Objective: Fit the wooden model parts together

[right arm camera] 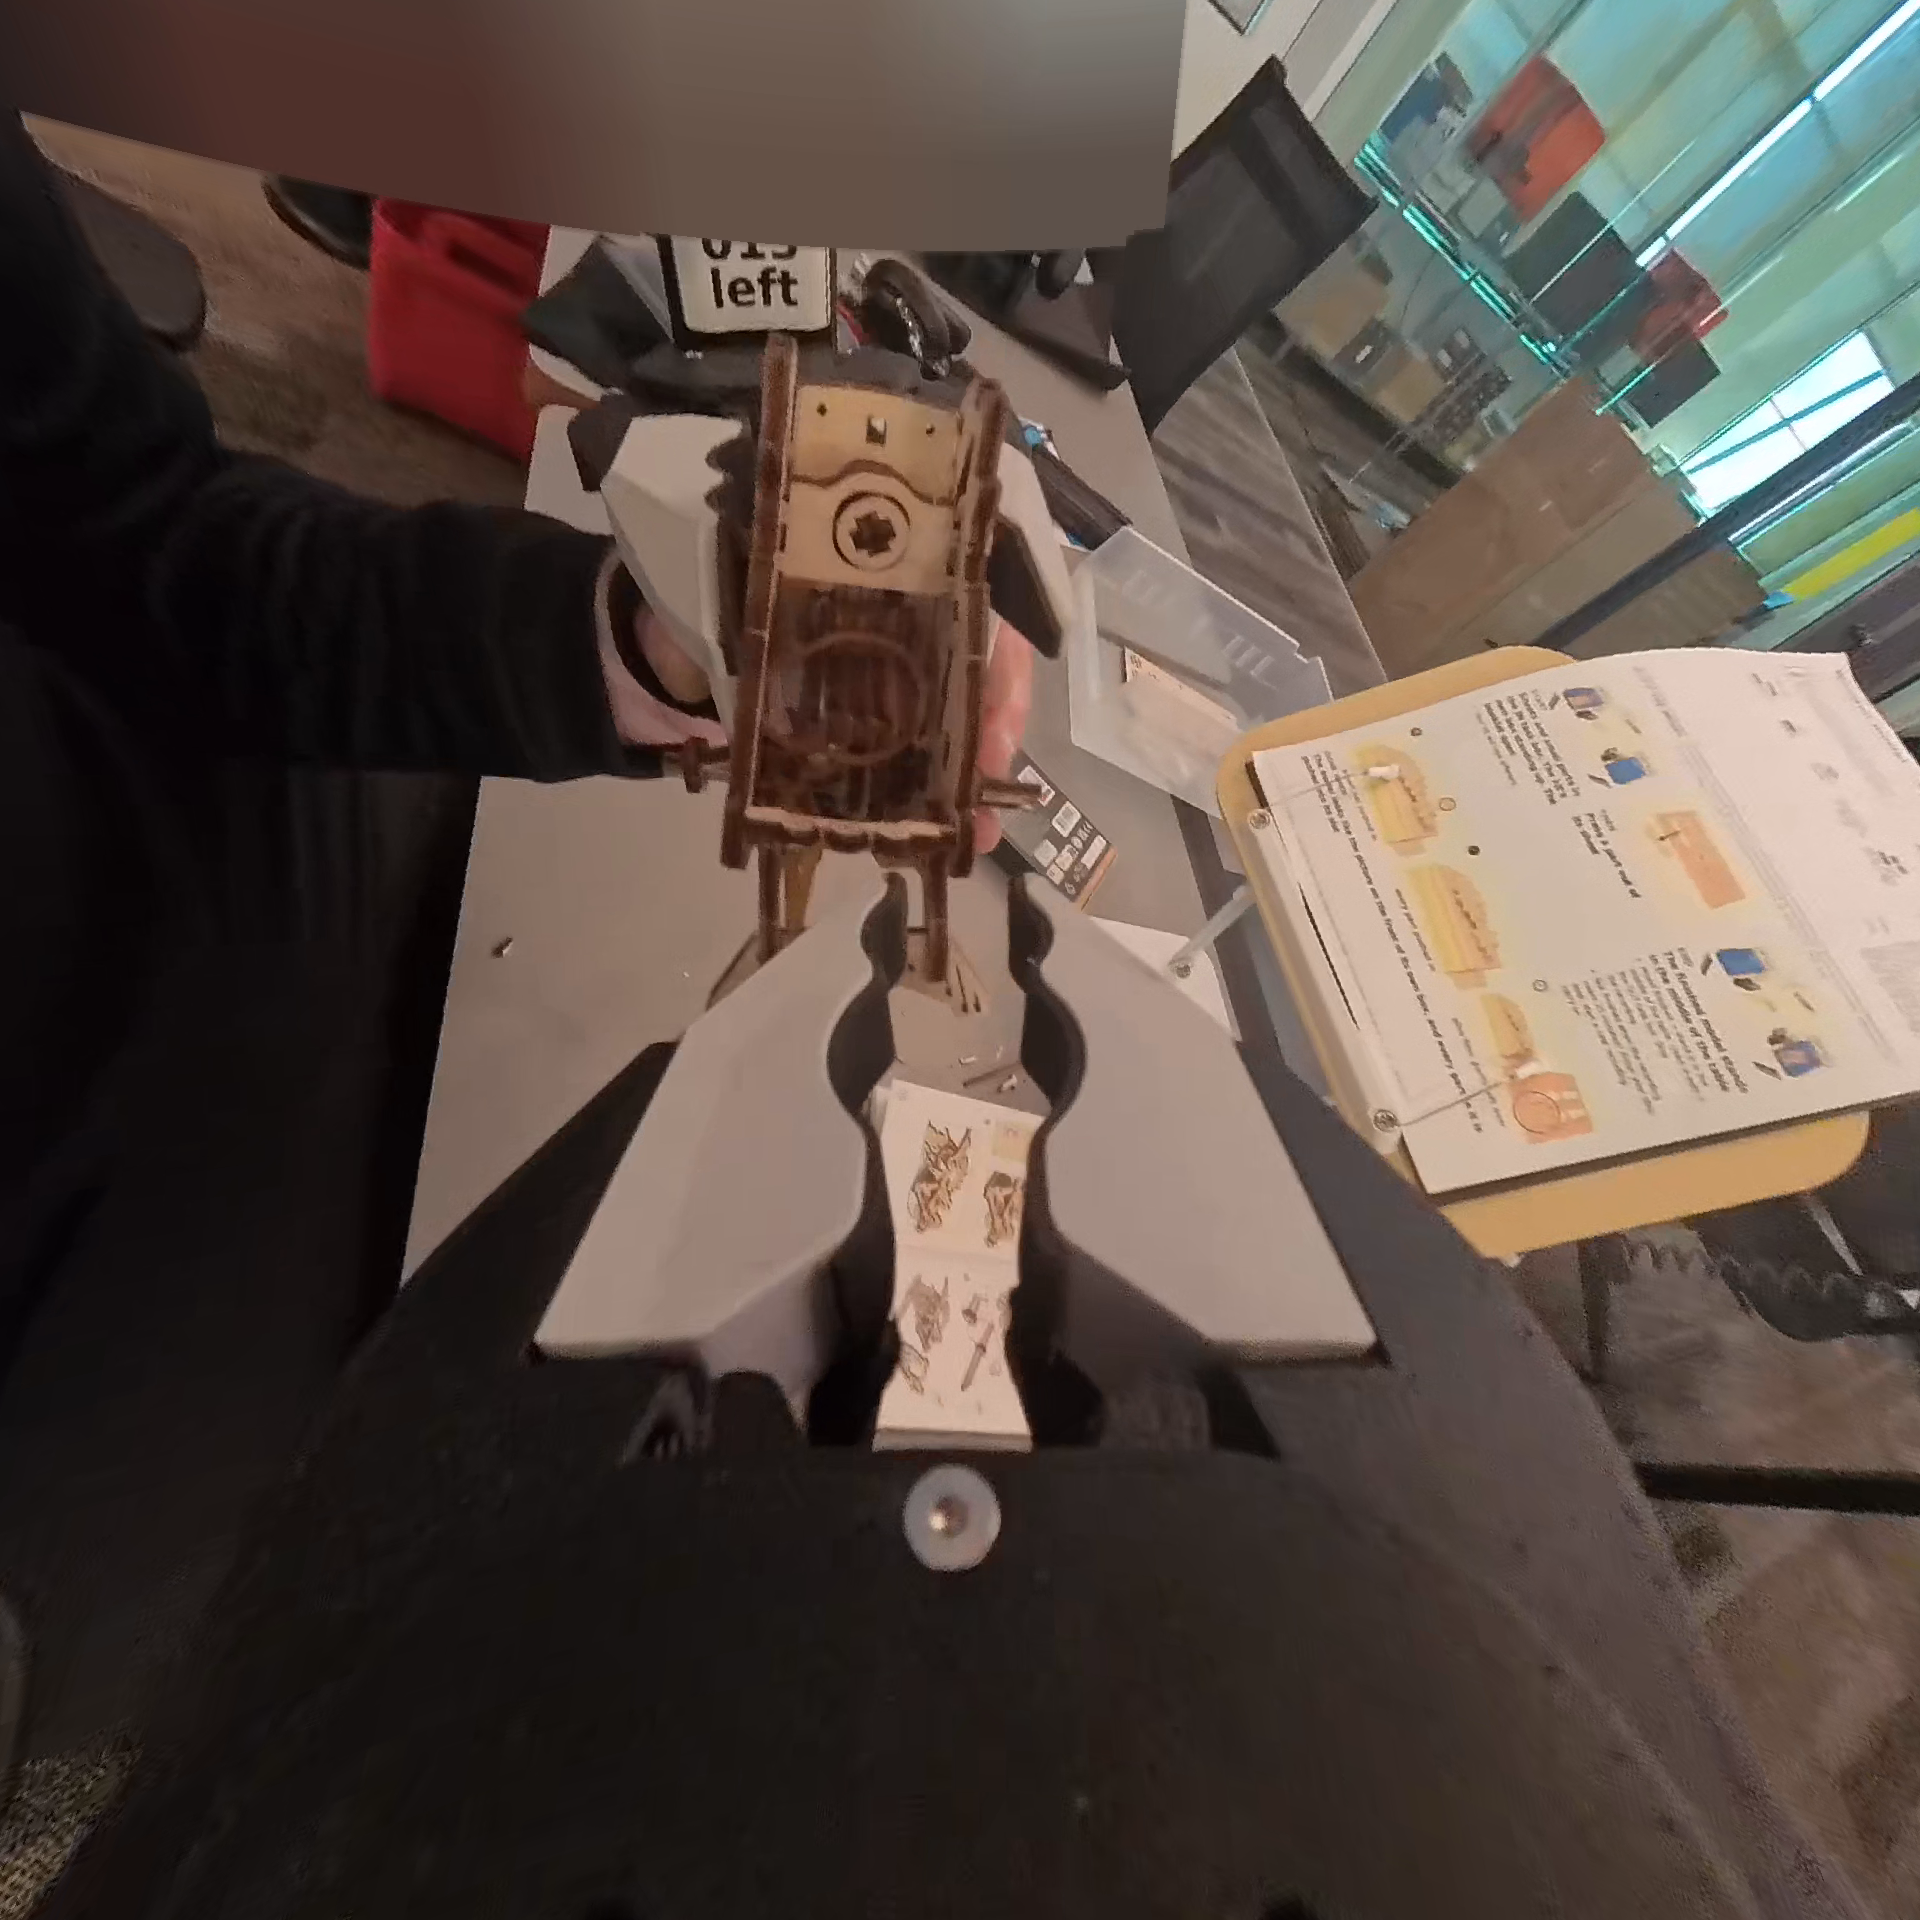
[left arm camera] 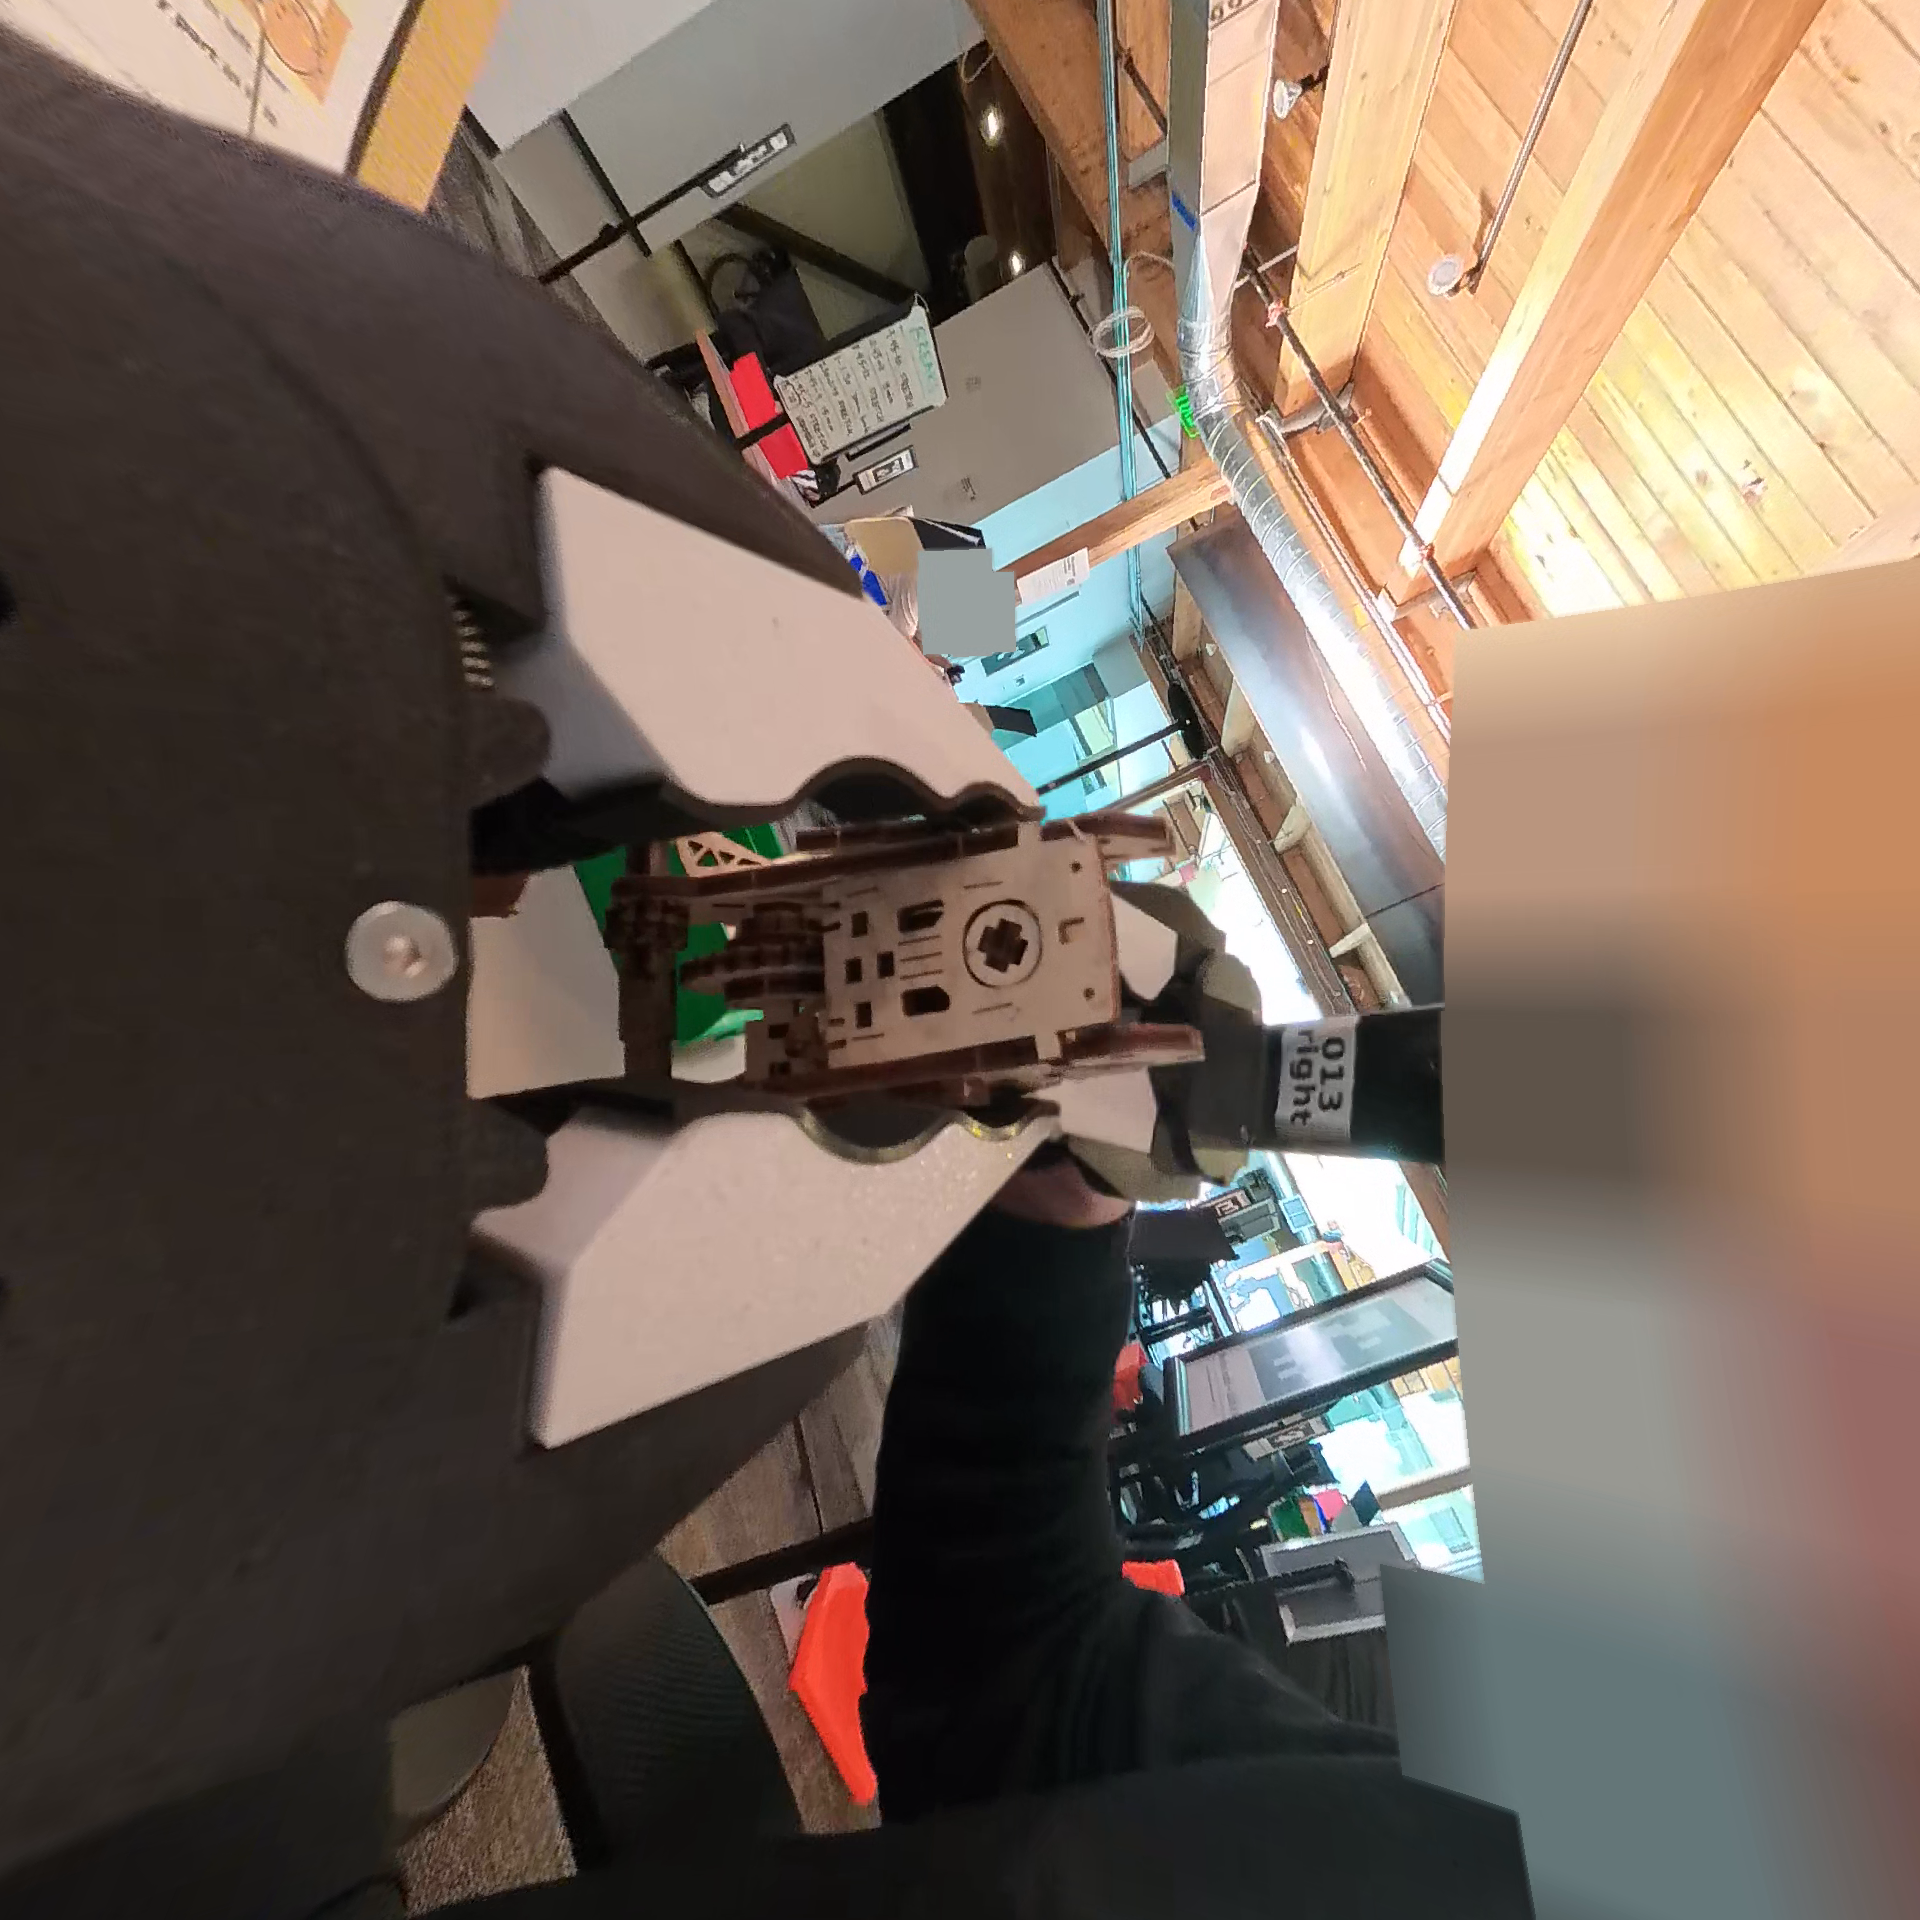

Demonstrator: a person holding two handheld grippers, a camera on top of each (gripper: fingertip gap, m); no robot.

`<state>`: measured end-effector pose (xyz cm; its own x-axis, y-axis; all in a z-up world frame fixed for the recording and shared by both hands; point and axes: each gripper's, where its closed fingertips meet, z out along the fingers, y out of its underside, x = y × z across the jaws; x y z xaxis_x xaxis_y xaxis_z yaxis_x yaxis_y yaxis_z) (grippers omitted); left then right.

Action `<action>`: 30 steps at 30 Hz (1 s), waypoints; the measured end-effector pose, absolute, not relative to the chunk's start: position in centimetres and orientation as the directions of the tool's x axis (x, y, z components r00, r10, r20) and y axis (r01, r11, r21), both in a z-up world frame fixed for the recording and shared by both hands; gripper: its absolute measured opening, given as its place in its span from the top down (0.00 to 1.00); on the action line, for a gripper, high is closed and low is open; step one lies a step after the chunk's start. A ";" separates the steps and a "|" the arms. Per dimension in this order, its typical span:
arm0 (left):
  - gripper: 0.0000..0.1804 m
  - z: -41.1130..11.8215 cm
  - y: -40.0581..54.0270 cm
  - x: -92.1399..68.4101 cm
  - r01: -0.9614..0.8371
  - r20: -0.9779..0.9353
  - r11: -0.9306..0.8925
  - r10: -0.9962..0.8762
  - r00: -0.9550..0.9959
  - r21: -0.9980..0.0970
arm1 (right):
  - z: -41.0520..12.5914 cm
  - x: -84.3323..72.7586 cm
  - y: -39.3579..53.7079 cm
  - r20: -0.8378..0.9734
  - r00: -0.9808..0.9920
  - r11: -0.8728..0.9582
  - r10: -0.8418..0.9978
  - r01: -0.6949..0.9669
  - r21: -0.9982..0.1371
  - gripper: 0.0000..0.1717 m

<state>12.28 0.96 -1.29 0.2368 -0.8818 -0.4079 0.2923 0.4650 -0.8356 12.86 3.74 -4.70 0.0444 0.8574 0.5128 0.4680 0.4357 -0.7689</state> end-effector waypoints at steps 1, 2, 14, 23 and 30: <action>0.73 -1.3 1.0 12.4 0.290 -0.409 0.467 -0.880 0.242 -0.835 | -4.8 12.7 3.7 0.516 0.054 0.438 0.855 0.460 -0.773 0.88; 0.73 -1.3 0.9 12.4 0.301 -0.404 0.461 -0.884 0.236 -0.835 | -4.9 12.6 3.7 0.525 0.066 0.443 0.848 0.453 -0.773 0.88; 0.73 -0.9 0.4 12.4 0.327 -0.399 0.464 -0.883 0.247 -0.823 | -4.3 12.5 3.4 0.502 0.139 0.418 0.854 0.389 -0.820 0.97; 0.74 -0.8 0.5 12.1 0.336 -0.391 0.462 -0.883 0.258 -0.821 | -4.2 12.3 3.5 0.497 0.186 0.400 0.848 0.389 -0.830 0.98; 0.74 -0.6 0.1 11.9 0.351 -0.395 0.458 -0.887 0.240 -0.816 | -4.2 13.7 2.5 0.483 0.100 0.414 0.870 0.385 -0.825 0.81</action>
